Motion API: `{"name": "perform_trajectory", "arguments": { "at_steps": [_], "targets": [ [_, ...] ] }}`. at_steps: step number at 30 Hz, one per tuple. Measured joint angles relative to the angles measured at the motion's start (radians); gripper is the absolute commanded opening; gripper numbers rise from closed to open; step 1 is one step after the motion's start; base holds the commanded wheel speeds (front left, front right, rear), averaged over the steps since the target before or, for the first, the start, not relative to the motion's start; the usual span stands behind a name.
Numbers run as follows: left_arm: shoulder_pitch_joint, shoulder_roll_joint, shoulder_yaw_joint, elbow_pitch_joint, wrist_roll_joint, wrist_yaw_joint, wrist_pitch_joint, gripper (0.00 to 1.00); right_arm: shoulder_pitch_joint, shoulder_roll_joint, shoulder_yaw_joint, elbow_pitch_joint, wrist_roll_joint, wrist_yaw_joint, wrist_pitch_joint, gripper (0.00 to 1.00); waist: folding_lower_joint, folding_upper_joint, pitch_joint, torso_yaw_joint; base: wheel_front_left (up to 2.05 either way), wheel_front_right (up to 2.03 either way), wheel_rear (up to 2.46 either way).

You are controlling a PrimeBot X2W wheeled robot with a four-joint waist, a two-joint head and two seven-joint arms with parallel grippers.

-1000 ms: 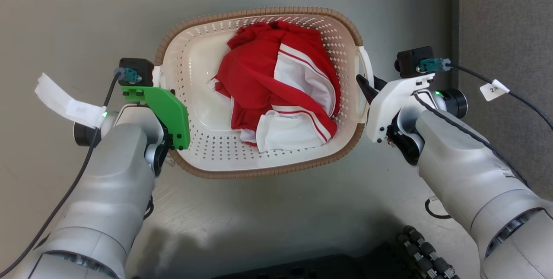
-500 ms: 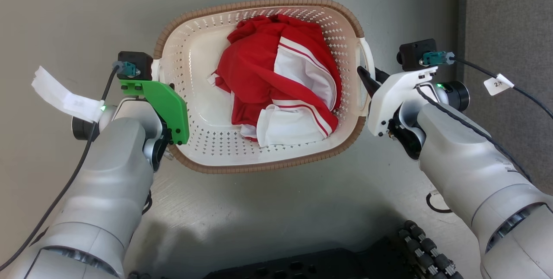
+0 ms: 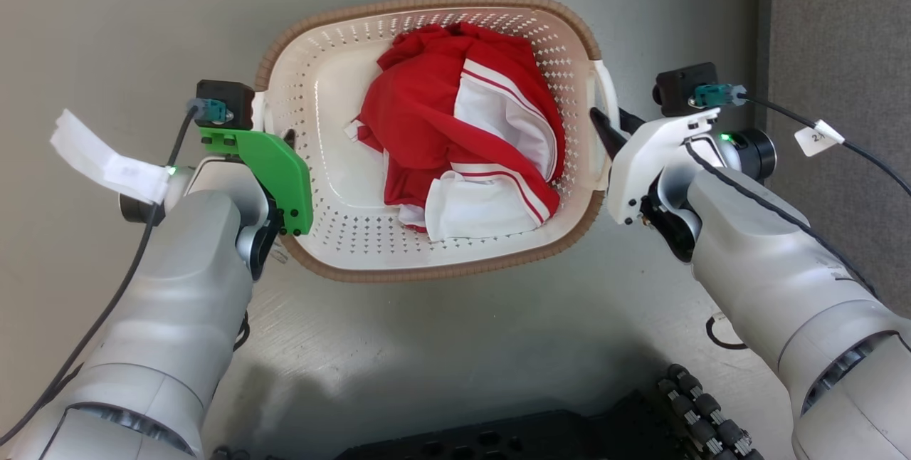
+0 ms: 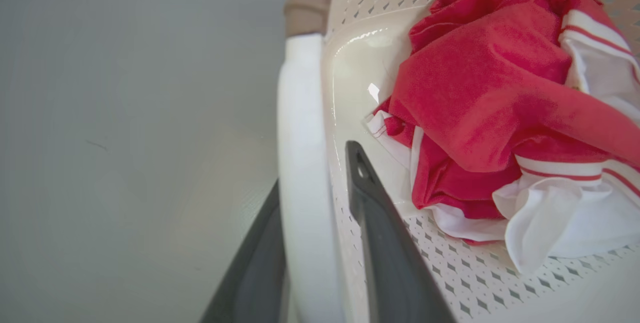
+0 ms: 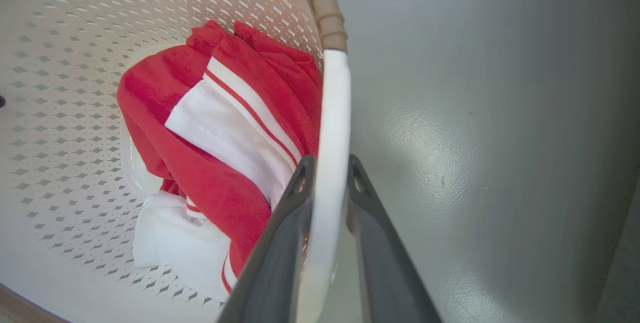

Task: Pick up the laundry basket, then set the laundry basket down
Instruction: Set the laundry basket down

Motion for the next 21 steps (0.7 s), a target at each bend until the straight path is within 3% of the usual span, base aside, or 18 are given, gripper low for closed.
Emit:
{"name": "perform_trajectory", "arguments": {
  "at_steps": [21],
  "targets": [
    [0.007, 0.003, -0.036, -0.003, -0.016, -0.008, -0.126, 1.0, 0.009, -0.01, 0.017, -0.026, -0.016, 0.0, -0.058, 1.0, 0.0, 0.0, -0.088, -0.007, 0.0, 0.0, 0.0]
  ]
}}
